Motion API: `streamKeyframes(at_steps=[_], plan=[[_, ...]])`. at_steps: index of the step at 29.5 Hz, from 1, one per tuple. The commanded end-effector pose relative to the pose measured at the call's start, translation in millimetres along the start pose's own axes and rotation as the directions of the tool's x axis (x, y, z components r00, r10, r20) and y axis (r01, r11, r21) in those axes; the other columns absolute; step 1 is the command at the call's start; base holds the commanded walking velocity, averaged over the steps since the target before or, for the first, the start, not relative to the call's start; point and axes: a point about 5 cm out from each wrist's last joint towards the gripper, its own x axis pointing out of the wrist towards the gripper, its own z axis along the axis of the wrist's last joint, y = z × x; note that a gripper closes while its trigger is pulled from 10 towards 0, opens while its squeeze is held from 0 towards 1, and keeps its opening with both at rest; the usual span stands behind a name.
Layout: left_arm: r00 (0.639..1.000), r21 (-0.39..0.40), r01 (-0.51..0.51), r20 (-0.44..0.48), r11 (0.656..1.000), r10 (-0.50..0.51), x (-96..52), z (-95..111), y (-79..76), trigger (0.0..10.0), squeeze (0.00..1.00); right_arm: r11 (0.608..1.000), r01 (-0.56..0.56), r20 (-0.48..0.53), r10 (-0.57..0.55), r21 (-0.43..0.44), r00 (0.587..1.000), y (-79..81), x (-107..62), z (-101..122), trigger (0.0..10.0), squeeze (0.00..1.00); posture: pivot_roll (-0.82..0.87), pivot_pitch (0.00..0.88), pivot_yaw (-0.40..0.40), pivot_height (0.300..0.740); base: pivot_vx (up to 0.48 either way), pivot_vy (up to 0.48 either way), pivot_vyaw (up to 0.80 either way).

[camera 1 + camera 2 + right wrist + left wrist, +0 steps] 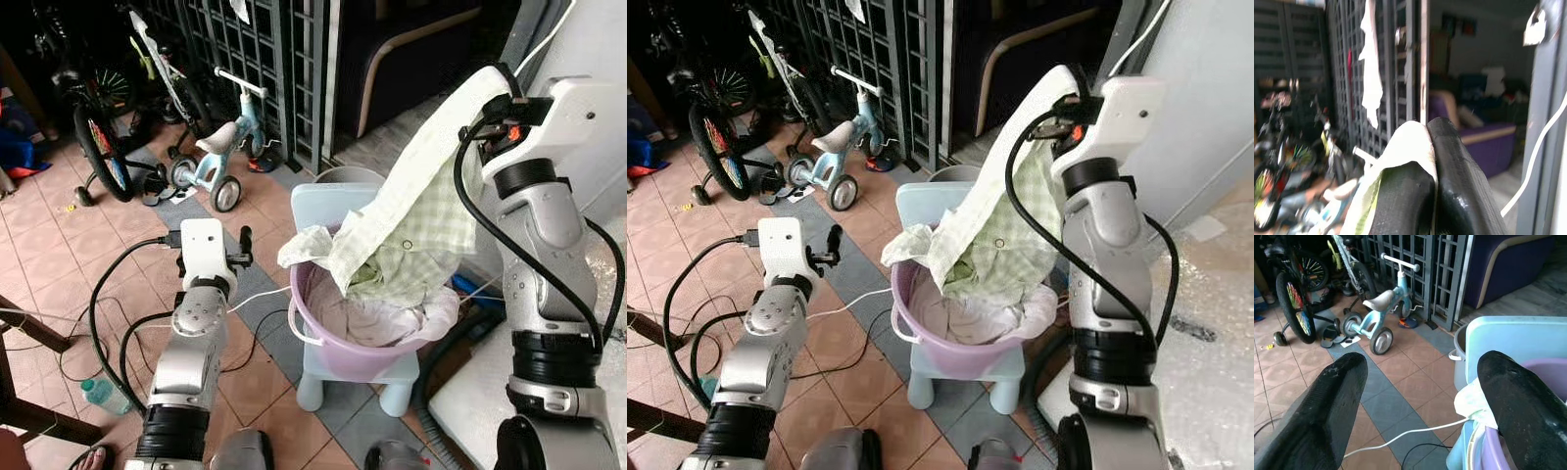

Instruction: Clothes washing

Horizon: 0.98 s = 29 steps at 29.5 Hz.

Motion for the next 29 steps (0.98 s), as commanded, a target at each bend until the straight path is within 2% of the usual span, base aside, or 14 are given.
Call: streamKeyframes(at_steps=[1, 5, 8, 14, 16, 17, 18, 21, 24, 25, 26, 27, 28, 29], plan=[[1.0, 0.0, 0.007, 0.017, 1.0, -0.007, -1.0, 4.1, -0.6, 10.0, 0.0, 0.998, -0.059, 0.021, 0.059, -0.013, 0.998, 11.6, 1.6, 7.4, 10.0, 0.0, -0.02, 0.017, 0.036, 0.74, 0.0, 0.0, 0.0], [1.0, -0.005, 0.011, 0.017, 1.0, -0.011, -2.3, 4.0, 0.0, 10.0, 0.0, 0.991, -0.134, 0.008, 0.134, -0.002, 0.991, 22.3, -2.2, 6.2, 10.0, 0.0, -0.02, 0.029, 0.035, 0.74, 0.0, 0.0, 0.0], [1.0, -0.01, 0.01, 0.018, 1.0, -0.01, -1.2, 3.8, 0.0, 10.0, 0.0, 0.993, -0.111, -0.016, 0.11, -0.033, 0.994, 14.1, 1.1, 4.2, 10.0, 0.0, -0.03, 0.032, 0.034, 0.74, 0.0, 0.0, 0.0], [1.0, -0.009, 0.015, 0.026, 1.0, -0.015, -0.5, 5.5, -2.7, 10.0, 0.0, 0.977, -0.136, -0.267, 0.089, -0.163, 0.96, 5.8, -13.1, -38.0, 10.0, 0.0, -0.01, 0.052, 0.021, 0.74, 0.0, 0.0, 0.0], [1.0, -0.007, 0.008, 0.013, 1.0, -0.008, -3.1, 1.4, -0.9, 10.0, 0.0, 0.951, -0.189, -0.469, 0.056, -0.243, 0.882, 4.6, -40.7, -77.4, 10.0, 0.0, -0.01, 0.061, 0.022, 0.74, 0.0, 0.0, 0.0], [1.0, -0.007, 0.008, 0.013, 1.0, -0.008, -3.1, 1.4, -0.9, 10.0, 0.0, 0.951, -0.189, -0.469, 0.056, -0.243, 0.882, 4.6, -40.7, -77.4, 10.0, 0.0, -0.01, 0.061, 0.022, 0.74, 0.0, 0.0, 0.0], [1.0, -0.003, 0.013, 0.007, 1.0, -0.013, -4.5, 0.0, -2.0, 10.0, 0.0, 0.91, -0.253, -0.594, 0.009, -0.328, 0.805, -1.9, -55.4, -99.5, 10.0, 0.0, -0.01, 0.064, 0.022, 0.74, 0.0, 0.0, 0.0], [1.0, -0.003, 0.021, 0.009, 1.0, -0.021, -5.2, 2.0, -4.0, 10.0, 0.0, 0.91, -0.303, -0.697, 0.021, -0.284, 0.717, -7.8, -70.5, -113.5, 10.0, 0.0, 0.0, 0.071, 0.019, 0.74, 0.0, 0.0, 0.0], [1.0, 0.0, 0.025, 0.0, 1.0, -0.025, -6.3, 1.0, -2.5, 10.0, 0.0, 0.894, -0.331, -0.738, 0.0, -0.302, 0.675, -19.6, -82.9, -118.1, 10.0, 0.0, 0.0, 0.079, 0.017, 0.74, 0.0, 0.0, 0.0], [0.999, 0.004, 0.025, -0.02, 1.0, -0.025, -7.7, -3.7, -0.2, 10.0, 0.0, 0.867, -0.401, -0.779, 0.024, -0.296, 0.627, -22.4, -92.9, -121.7, 10.0, 0.0, -0.01, 0.083, 0.016, 0.74, 0.0, 0.0, 0.0], [0.999, 0.006, 0.029, -0.036, 1.0, -0.029, -9.2, -8.0, -0.4, 10.0, 0.0, 0.835, -0.473, -0.807, 0.061, -0.281, 0.588, -24.0, -101.2, -124.2, 10.0, 0.28, -0.01, 0.088, 0.016, 0.74, 0.0, 0.0, 0.0], [0.999, 0.006, 0.029, -0.036, 1.0, -0.029, -9.2, -8.0, -0.4, 10.0, 0.0, 0.835, -0.473, -0.807, 0.061, -0.281, 0.588, -24.0, -101.2, -124.2, 10.0, 0.28, -0.01, 0.088, 0.016, 0.74, 0.0, 0.0, 0.0], [0.998, 0.008, 0.037, -0.043, 0.999, -0.036, -10.9, -9.7, -1.8, 10.0, 0.0, 0.804, -0.526, -0.825, 0.081, -0.278, 0.56, -24.0, -105.7, -125.1, 10.0, 0.56, -0.01, 0.094, 0.016, 0.74, 0.0, 0.0, 0.0], [0.998, 0.006, 0.042, -0.044, 0.999, -0.041, -11.9, -9.6, -3.5, 10.0, 0.0, 0.777, -0.576, -0.842, 0.115, -0.254, 0.527, -22.4, -109.7, -125.6, 10.0, 1.0, -0.01, 0.098, 0.017, 0.74, 0.0, 0.0, 0.0]])
